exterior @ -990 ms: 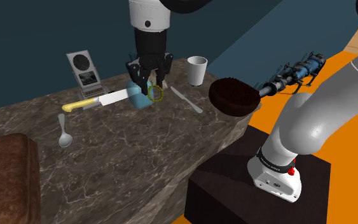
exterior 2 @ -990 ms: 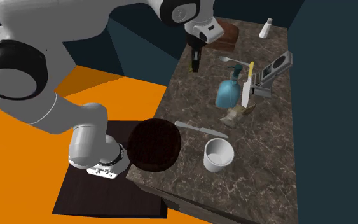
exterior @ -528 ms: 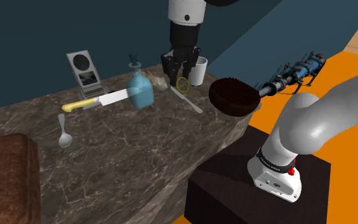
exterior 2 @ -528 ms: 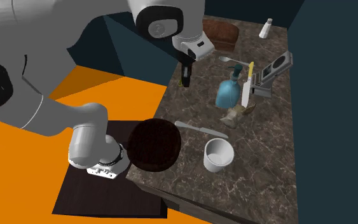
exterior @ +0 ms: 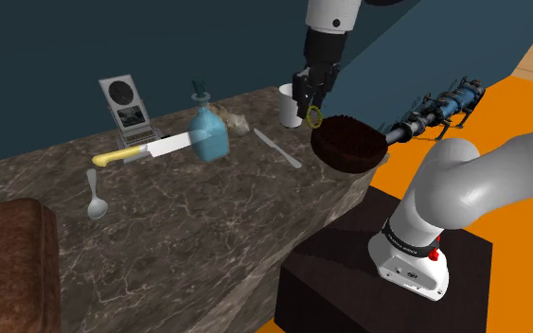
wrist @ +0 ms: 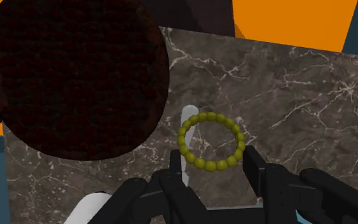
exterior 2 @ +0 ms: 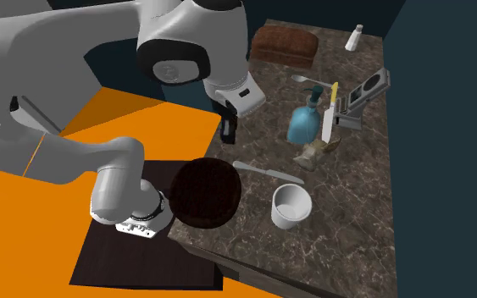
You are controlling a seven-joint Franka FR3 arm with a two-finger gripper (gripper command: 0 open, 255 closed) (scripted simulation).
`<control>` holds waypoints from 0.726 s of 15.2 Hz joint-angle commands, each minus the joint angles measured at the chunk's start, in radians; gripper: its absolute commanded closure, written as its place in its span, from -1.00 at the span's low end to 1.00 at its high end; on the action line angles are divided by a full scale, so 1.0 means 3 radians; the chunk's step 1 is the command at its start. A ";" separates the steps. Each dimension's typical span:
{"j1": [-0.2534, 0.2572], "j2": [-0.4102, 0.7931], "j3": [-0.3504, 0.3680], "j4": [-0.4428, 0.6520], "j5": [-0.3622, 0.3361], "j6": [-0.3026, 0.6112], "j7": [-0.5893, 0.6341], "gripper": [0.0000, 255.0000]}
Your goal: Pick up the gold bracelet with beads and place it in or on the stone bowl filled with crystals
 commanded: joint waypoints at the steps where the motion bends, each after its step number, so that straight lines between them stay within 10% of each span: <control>1: -0.0038 -0.0148 -0.0139 -0.0076 -0.0081 -0.0088 -0.0139 1.00; 11: -0.0240 -0.0647 -0.0708 -0.0387 -0.0503 -0.0310 -0.0695 1.00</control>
